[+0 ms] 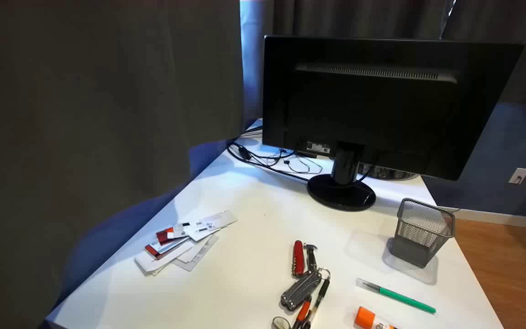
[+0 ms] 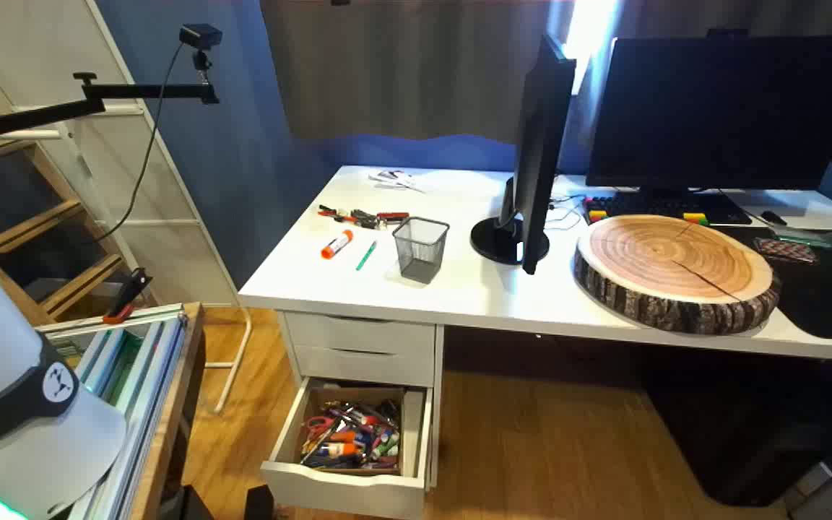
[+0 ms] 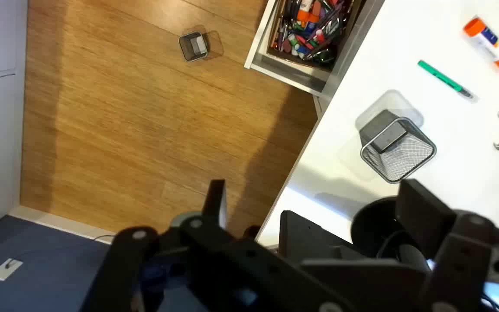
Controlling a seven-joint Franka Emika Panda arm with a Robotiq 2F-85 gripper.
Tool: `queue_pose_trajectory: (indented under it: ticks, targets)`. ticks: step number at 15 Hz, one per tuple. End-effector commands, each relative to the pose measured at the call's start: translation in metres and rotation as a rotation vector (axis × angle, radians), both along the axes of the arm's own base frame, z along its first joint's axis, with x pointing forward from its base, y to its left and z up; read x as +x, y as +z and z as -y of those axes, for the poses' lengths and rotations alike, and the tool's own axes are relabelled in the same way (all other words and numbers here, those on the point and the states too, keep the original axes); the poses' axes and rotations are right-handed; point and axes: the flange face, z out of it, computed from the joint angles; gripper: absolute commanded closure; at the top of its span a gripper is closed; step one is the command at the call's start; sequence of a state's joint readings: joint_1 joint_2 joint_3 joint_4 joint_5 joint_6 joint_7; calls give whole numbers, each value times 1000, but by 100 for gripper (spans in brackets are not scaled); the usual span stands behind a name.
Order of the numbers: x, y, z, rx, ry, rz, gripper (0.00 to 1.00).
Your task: Pick up the glue stick from the table and put it in the gray pen holder, pick up the green marker from the table and put it in the gray pen holder
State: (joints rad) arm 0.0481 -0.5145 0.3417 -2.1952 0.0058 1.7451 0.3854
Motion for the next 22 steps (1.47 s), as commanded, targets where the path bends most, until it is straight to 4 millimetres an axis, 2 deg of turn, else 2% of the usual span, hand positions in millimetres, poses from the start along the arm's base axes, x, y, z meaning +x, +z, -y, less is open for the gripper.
queue_pose_trajectory:
  ticks: [1, 7, 8, 10, 13, 18, 20, 22]
  targets:
    - [0, 1, 0, 0, 0, 0, 0]
    - [0, 1, 0, 0, 0, 1, 0]
    - [5, -8, -9, 6, 36, -26, 0]
    - [10, -38, -35, 32, 153, -111, 0]
    - [5, -86, -88, 64, 292, -177, 0]
    - [-23, -182, -182, 93, 542, -291, 0]
    - [-31, -219, -210, 102, 650, -328, 0]
    - [-35, -251, -228, 93, 742, -377, 0]
